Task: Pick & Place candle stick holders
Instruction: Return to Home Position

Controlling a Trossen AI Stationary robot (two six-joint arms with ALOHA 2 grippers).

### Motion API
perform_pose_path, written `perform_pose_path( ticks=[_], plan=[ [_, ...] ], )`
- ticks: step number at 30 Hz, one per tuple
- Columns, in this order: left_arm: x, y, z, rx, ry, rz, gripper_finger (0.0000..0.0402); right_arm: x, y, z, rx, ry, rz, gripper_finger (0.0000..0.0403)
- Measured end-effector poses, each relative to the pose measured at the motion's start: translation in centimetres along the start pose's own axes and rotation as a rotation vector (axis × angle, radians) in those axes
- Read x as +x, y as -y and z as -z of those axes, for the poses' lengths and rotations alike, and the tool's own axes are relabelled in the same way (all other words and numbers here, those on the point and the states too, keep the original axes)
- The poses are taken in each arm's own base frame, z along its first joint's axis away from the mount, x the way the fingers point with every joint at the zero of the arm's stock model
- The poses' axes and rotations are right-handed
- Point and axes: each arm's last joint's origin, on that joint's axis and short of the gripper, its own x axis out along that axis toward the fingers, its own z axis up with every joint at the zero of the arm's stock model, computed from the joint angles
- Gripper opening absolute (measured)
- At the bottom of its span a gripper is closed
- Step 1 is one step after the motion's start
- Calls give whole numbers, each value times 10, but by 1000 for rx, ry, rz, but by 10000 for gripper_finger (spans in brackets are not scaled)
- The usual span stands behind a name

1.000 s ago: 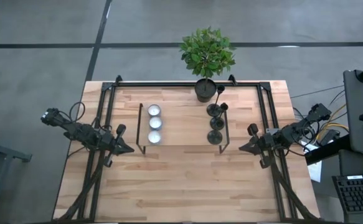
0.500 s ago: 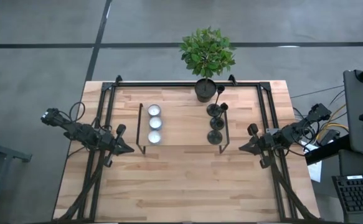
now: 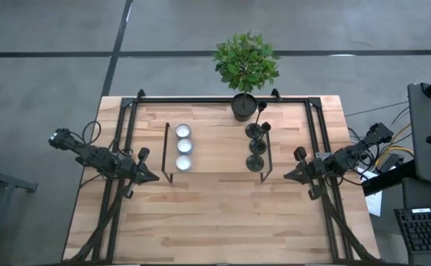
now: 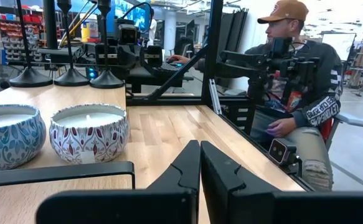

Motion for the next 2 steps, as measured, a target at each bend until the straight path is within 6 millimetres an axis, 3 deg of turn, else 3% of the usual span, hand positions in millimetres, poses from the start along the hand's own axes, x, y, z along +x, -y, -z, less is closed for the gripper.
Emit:
perform_pose_path(
  ticks=[2],
  plan=[
    [0,0,0,0,0,0,10,0,0,0,-2,0,0,9]
  ],
)
